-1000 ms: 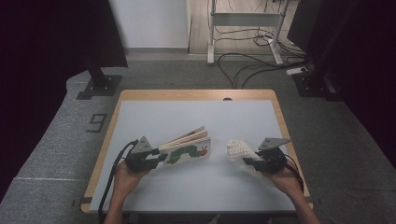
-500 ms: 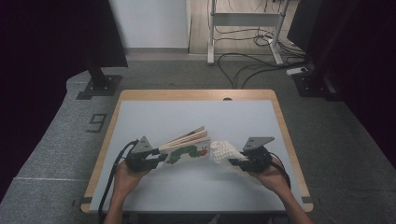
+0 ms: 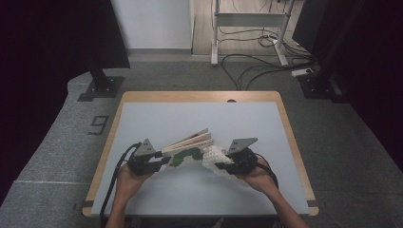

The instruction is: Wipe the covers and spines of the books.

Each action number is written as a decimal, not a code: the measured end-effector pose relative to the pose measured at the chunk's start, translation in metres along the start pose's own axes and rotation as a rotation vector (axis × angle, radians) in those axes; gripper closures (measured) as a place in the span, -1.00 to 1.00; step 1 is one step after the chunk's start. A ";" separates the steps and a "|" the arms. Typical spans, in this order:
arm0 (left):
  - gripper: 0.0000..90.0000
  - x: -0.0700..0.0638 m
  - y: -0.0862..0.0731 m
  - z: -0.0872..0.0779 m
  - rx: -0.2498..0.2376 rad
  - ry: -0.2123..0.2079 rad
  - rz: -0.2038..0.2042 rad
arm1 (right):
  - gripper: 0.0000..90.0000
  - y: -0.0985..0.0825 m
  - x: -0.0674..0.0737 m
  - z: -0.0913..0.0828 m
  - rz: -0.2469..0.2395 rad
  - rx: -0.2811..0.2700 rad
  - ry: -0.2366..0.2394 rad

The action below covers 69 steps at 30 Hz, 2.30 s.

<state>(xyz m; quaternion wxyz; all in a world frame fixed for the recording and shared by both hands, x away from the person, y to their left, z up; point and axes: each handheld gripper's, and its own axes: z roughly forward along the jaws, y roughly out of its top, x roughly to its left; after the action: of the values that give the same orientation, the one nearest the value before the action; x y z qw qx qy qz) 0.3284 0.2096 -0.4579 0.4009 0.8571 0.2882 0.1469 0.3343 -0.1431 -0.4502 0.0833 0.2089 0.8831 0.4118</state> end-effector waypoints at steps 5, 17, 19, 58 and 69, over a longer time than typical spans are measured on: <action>0.44 0.000 0.000 0.000 0.000 -0.002 0.000 | 0.43 0.010 0.006 0.015 -0.024 0.004 0.028; 0.44 0.000 0.000 0.000 0.002 -0.002 0.002 | 0.42 0.036 0.023 0.046 -0.089 -0.001 0.085; 0.44 0.000 0.000 0.000 0.002 -0.002 0.002 | 0.42 0.040 0.026 0.051 -0.101 0.000 0.091; 0.44 0.000 0.000 0.001 0.003 -0.004 0.003 | -0.23 0.035 0.039 0.085 -0.126 0.015 0.118; 0.43 0.000 0.000 0.001 0.004 -0.004 0.002 | -0.29 0.041 0.029 0.053 -0.105 -0.048 0.064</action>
<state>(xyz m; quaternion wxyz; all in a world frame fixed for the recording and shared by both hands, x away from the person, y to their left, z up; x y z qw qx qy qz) 0.3290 0.2095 -0.4583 0.3996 0.8584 0.2870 0.1451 0.3375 -0.0696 -0.4524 0.0816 0.1469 0.8850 0.4343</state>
